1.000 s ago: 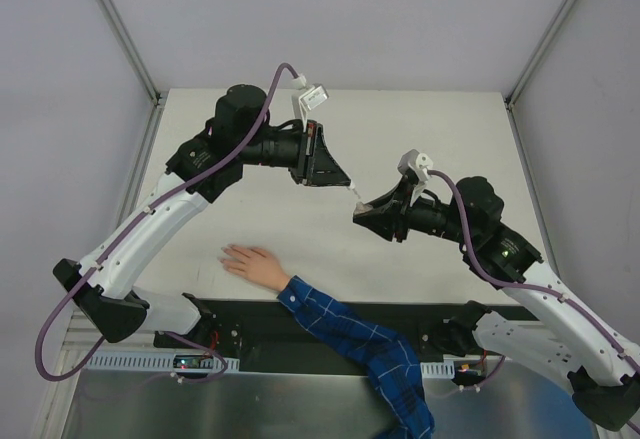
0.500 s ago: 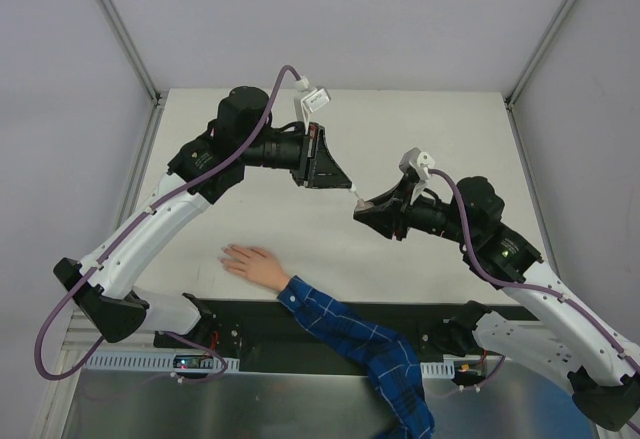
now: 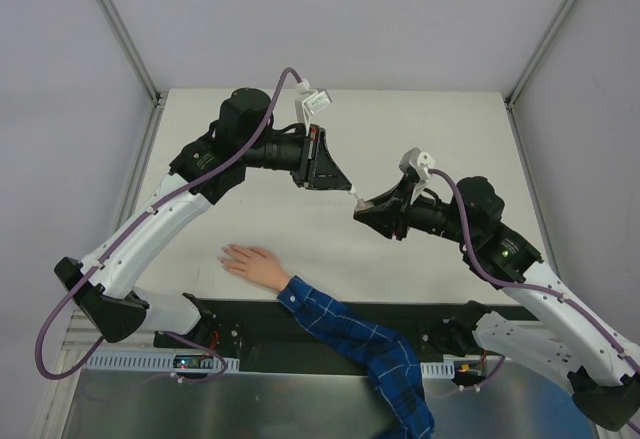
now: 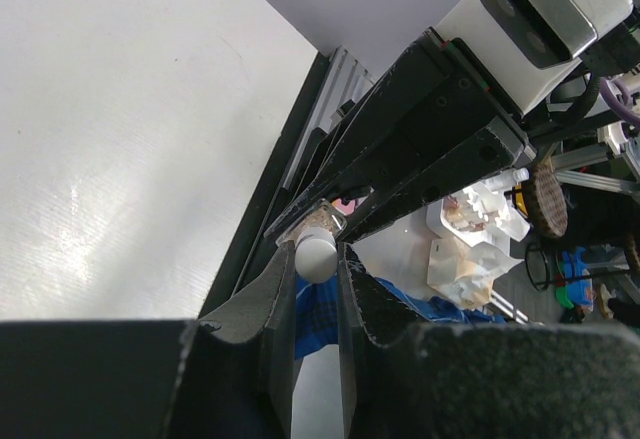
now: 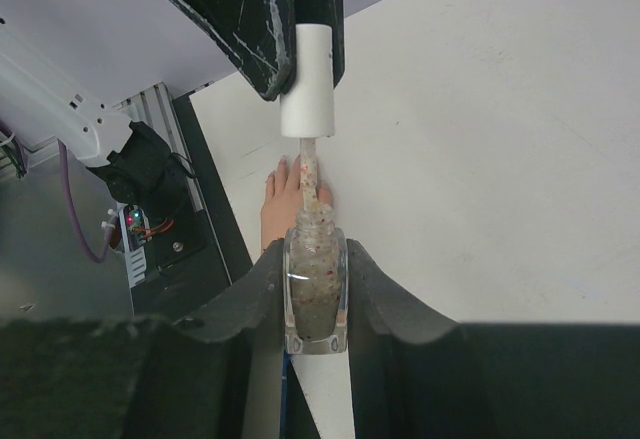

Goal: Paint the nails

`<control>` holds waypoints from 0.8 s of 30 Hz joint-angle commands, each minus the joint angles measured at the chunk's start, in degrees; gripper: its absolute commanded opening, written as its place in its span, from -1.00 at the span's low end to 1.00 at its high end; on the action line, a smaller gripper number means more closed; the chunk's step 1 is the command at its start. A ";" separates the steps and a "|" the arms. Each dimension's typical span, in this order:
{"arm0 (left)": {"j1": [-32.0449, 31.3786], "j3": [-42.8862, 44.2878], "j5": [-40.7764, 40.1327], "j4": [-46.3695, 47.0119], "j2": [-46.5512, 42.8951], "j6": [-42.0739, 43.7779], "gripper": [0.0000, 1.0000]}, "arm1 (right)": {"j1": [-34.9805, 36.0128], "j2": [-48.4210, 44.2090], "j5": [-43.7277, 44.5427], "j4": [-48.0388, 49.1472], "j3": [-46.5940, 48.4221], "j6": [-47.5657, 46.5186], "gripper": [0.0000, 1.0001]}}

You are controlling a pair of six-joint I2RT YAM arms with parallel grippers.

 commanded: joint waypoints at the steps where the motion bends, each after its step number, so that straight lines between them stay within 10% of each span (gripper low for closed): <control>1: -0.75 0.41 1.54 1.07 -0.18 0.21 -1.00 | 0.06 -0.41 -1.00 3.93 2.67 0.17 -1.00; 24: -1.45 1.64 -2.06 -1.39 -0.18 1.18 -1.00 | -0.02 0.12 -2.32 4.64 2.67 0.52 -1.00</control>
